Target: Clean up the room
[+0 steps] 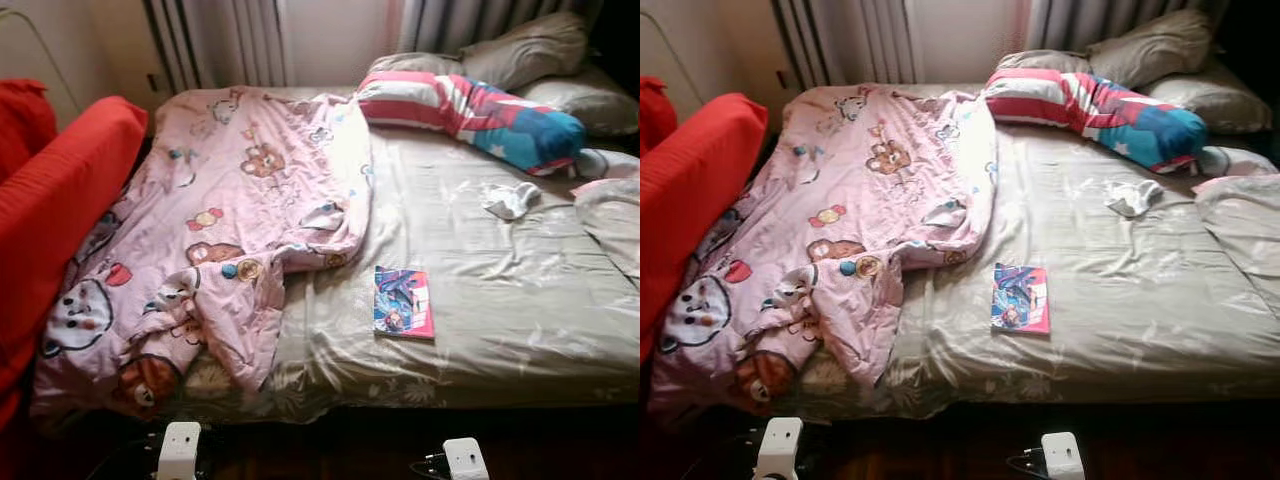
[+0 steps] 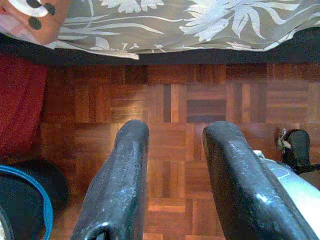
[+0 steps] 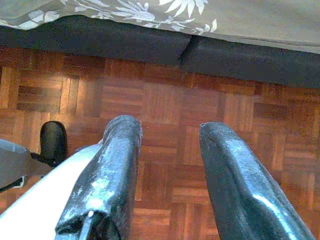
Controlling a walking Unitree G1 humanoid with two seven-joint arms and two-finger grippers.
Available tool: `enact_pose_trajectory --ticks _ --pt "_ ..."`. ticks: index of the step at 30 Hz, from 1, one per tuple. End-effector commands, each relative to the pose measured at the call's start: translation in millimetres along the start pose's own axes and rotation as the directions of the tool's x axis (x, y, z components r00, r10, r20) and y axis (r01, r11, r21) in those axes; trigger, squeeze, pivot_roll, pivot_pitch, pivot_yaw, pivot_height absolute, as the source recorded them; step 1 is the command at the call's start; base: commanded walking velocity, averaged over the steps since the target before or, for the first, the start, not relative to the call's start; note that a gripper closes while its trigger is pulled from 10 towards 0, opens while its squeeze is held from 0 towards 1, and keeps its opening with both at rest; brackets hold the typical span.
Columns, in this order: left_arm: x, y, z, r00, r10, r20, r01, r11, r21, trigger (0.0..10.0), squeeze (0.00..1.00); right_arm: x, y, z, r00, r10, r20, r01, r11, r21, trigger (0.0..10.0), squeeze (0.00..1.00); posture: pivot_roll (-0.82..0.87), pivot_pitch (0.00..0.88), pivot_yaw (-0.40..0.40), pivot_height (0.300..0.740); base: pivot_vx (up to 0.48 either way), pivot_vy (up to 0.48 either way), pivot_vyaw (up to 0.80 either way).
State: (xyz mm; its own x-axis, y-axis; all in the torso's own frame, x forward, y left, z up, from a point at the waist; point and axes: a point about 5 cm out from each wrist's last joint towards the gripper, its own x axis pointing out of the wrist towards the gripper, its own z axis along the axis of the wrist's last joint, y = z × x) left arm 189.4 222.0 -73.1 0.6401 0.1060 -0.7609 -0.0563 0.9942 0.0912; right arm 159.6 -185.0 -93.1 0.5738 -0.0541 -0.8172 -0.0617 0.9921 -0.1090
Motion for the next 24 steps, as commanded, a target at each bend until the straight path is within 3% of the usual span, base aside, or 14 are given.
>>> enact_pose_trajectory --ticks 1,17,24 --pt "-0.7 0.8 -4.1 1.000 -0.002 -0.020 0.002 1.000 -0.006 10.0 0.00 -0.2 0.7 -1.4 1.000 0.002 -0.008 -0.002 1.000 0.016 10.0 0.00 -0.05 0.100 0.037 0.740 0.000 0.000 0.00" --pt "-0.4 -0.9 -3.2 1.000 -0.008 -0.018 0.008 1.000 0.000 10.0 0.00 -0.8 -2.9 -4.4 1.000 -0.017 -0.020 0.018 0.999 0.049 10.0 0.00 -0.05 0.114 0.039 0.740 0.000 0.000 0.00" --pt "0.0 -2.6 -2.0 1.000 -0.010 -0.012 0.010 1.000 -0.006 10.0 0.00 -0.8 -3.9 -3.9 1.000 -0.026 -0.013 0.027 0.994 0.108 10.0 0.00 -0.05 0.119 0.037 0.740 0.000 0.000 -0.17"
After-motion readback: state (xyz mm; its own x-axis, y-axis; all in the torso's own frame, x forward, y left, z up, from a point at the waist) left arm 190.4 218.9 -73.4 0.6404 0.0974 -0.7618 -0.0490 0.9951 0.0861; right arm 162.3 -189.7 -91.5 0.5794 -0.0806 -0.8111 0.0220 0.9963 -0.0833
